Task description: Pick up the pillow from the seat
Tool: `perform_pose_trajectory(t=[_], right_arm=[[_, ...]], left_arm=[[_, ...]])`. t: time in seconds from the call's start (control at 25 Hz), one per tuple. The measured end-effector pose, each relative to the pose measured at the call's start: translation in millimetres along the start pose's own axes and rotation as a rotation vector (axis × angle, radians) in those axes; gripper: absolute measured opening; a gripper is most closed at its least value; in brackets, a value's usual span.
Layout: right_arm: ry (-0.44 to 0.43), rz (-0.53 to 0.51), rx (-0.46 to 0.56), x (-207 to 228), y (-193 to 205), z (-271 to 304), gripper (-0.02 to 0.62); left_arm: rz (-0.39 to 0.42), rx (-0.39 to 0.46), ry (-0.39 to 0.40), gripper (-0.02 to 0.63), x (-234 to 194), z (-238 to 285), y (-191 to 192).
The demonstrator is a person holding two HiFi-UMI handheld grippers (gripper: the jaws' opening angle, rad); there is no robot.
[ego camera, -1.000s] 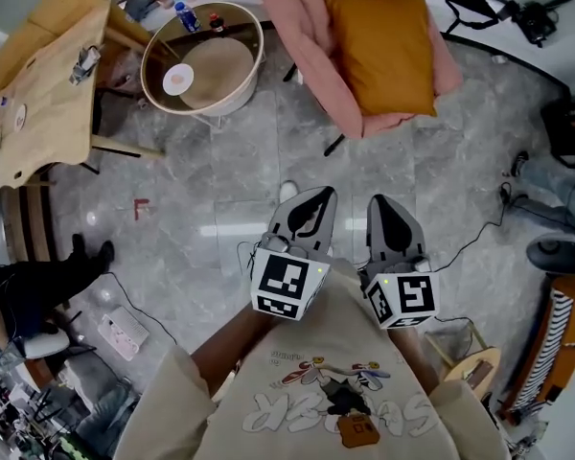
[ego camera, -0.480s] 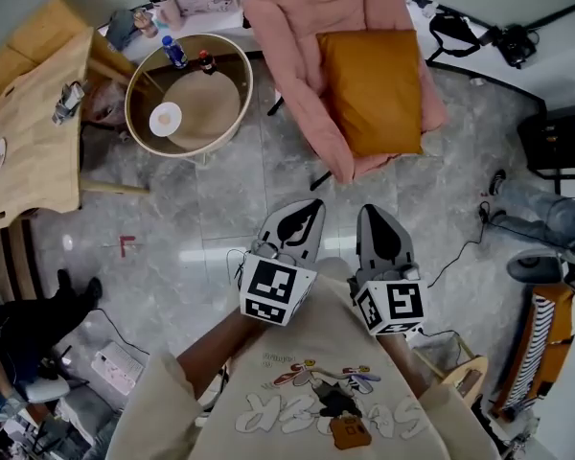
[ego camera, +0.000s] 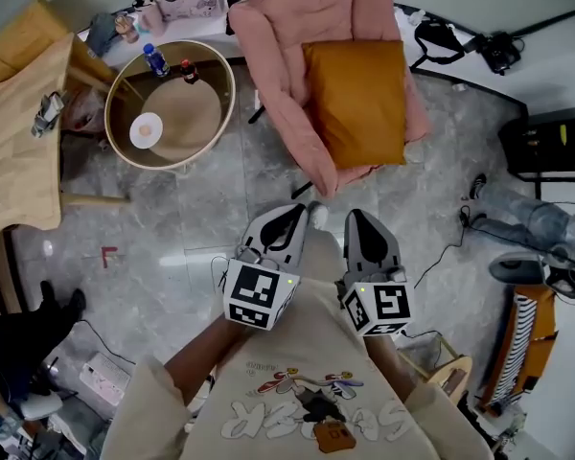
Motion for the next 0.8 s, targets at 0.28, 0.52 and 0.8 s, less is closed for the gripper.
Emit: perform_pose_trajectory(t=[0.28, 0.52, 0.8], right_arm=[[0.004, -0.026, 0.01, 42, -13, 18, 0.02], [-0.026, -0.017, 0.006, 99, -24, 42, 0.021], [-0.076, -0.014, -0.029, 188, -50, 81, 0.021]], left_arm=[[-0.022, 0.001, -0.018, 0.004, -3, 31, -10], [-0.033, -0.038, -0.036, 0.005, 5, 87, -27], [-0.06, -0.117, -0.086, 0.005, 12, 182, -60]])
Point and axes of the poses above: the fingertips, and each gripper's own axes: z forward along the fingers, x to its right, y out of its underside, the point moved 5 cm from there along -z, backward along the fingers, and after that the axes turned 11 degrees about -x, right-handed, at the moved point
